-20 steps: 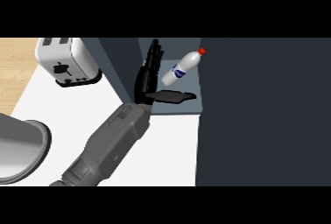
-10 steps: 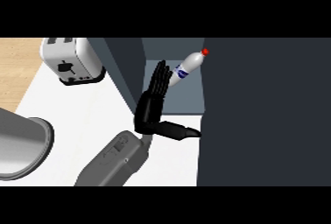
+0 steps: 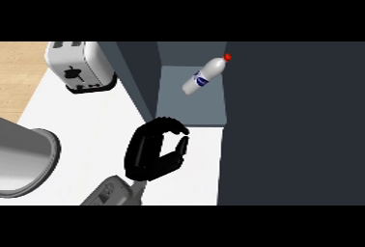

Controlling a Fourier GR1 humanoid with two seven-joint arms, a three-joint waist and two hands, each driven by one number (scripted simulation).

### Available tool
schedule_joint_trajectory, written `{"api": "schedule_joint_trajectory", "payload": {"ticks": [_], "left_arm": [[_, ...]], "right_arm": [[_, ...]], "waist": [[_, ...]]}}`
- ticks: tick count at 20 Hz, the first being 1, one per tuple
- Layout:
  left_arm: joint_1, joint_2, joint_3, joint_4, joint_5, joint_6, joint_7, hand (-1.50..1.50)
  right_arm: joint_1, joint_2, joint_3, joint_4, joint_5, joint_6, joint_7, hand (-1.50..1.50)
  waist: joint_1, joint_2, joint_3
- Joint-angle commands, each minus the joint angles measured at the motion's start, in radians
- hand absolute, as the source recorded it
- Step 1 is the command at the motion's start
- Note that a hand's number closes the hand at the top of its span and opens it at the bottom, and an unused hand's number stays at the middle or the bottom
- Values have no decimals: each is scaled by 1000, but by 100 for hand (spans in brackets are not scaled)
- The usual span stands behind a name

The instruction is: Pick up the bottled water, place it into the cabinet and close the cabinet

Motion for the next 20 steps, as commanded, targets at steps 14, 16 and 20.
{"api": "schedule_joint_trajectory", "payload": {"ticks": [14, 16, 20], "left_arm": [[383, 312, 194, -391, 159, -109, 11, -150], [420, 299, 185, -397, 164, -114, -10, -150], [510, 358, 220, -433, 188, -160, -30, -150]], "right_arm": [[71, -150, 325, -279, 277, 172, 47, 150], [42, -159, 408, -290, 314, 183, 82, 150], [-10, -177, 467, -299, 342, 176, 132, 150]], "waist": [[-9, -2, -4], [-7, -5, -6], [8, -12, -10]]}}
